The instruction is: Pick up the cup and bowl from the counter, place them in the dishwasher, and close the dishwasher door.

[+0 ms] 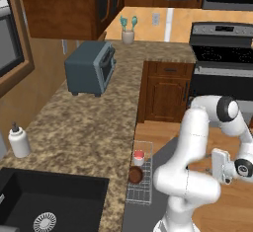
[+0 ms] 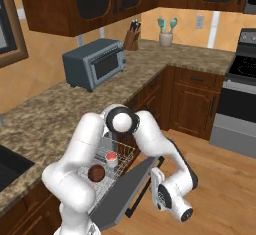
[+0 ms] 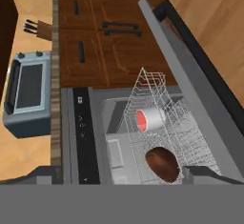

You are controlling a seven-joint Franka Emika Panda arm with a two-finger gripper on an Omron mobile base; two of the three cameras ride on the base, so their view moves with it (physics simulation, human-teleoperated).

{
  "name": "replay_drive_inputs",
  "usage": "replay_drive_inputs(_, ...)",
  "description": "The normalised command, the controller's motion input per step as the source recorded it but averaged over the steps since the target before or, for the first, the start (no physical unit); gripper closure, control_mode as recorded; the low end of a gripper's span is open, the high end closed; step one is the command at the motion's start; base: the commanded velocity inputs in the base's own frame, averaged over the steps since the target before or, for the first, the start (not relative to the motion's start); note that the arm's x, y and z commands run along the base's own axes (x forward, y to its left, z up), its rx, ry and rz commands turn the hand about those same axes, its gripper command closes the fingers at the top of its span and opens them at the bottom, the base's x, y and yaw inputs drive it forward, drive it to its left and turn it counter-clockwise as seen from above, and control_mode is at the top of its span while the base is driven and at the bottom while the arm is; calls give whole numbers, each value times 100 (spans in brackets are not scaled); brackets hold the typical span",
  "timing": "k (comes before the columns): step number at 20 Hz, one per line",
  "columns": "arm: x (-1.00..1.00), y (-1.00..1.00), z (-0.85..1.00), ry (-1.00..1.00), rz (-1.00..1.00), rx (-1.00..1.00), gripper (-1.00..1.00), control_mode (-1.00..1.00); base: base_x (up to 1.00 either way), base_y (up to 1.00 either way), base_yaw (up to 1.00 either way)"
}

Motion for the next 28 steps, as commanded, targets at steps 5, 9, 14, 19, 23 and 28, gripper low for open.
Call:
replay_drive_inputs(5,0,0,-64,-10,2,17,-100,-100,0,0,0)
replay_drive_inputs(9,34,4,-54,0,7,10,-100,-100,0,0,0)
replay_drive_inputs(14,66,2,-47,0,8,1,-100,-100,0,0,0)
replay_drive_inputs(19,39,1,-79,-4,12,6,-100,-100,0,0,0)
replay_drive_inputs(23,32,0,-84,-8,12,13,-100,-100,0,0,0)
replay_drive_inputs(28,47,0,-60,-3,8,8,-100,-100,0,0,0)
